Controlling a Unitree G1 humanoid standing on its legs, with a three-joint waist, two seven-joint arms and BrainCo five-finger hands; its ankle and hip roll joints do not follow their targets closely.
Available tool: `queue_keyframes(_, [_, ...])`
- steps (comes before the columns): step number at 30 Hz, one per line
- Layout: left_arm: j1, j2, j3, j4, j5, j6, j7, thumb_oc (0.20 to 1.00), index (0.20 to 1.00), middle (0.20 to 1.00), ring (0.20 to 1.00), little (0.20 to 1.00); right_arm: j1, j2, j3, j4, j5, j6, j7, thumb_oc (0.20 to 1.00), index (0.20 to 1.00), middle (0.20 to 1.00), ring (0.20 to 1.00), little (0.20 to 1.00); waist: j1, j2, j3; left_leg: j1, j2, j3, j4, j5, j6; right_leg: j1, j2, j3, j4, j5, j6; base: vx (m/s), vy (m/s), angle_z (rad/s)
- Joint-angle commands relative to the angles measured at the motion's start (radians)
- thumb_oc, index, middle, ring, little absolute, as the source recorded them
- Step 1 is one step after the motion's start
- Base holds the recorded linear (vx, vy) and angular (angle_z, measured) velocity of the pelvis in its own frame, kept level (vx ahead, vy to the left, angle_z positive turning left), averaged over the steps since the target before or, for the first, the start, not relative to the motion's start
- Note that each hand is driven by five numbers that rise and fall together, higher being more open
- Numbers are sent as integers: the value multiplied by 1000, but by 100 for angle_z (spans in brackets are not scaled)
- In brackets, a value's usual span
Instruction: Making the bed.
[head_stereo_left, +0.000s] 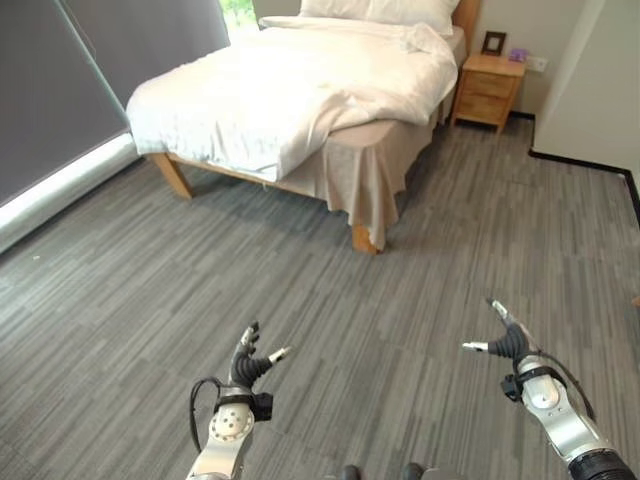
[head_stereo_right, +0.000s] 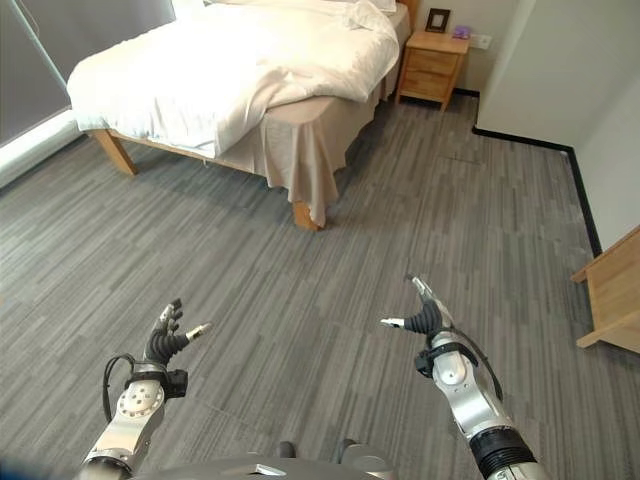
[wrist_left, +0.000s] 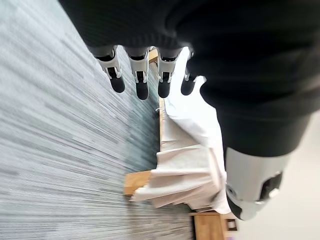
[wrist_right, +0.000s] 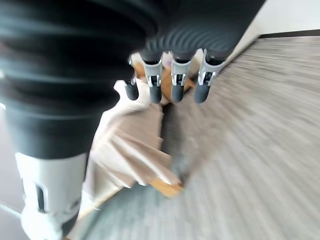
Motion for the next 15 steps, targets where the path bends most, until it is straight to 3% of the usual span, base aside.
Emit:
queue_keyframes(1, [21, 7, 48, -115, -67, -65, 5, 1000, 1000, 1000, 1000, 1000, -15, 43, -20, -51, 129, -53, -6, 1000, 1000, 1000, 1000, 1000, 10, -59, -19, 35, 117, -29, -35, -35, -124, 11, -147, 26, -103, 40, 144, 2, 58, -11])
queue_keyframes(6, [30, 9, 56, -155, -73, -60, -17, 1000, 1000, 1000, 1000, 1000, 15, 76, -49, -44, 181, -59, -1, 1000, 1000, 1000, 1000, 1000, 25, -80, -9, 42, 107, -31, -35, -45, -110, 4, -152, 33, -82, 31, 153, 9, 60, -6])
queue_keyframes(9, [16, 41, 46, -182, -66, -48, -24, 1000, 1000, 1000, 1000, 1000, 22, 87, -57, -22, 176, -51, -8, 1000, 1000, 1000, 1000, 1000, 34, -89, 41, 32, 98, -39, -23, -55, -82, -113, -162, 54, 147, 7, 179, -96, 109, -4])
queue_keyframes(11, [-3, 63, 37, -195, -35, -45, -15, 1000, 1000, 1000, 1000, 1000, 20, 89, -64, -28, 165, -46, -11, 1000, 1000, 1000, 1000, 1000, 30, -80, 101, 47, 93, -44, -16, -64, -64, -230, -167, 64, 366, 80, 230, -26, 159, -8])
queue_keyframes(15, [-16, 78, 36, -197, -23, -41, -22, 1000, 1000, 1000, 1000, 1000, 28, 97, -68, -27, 168, -50, -14, 1000, 1000, 1000, 1000, 1000, 28, -91, 118, 61, 97, -50, -26, -82, -69, -285, -160, 13, 329, 52, 206, 160, -10, -2])
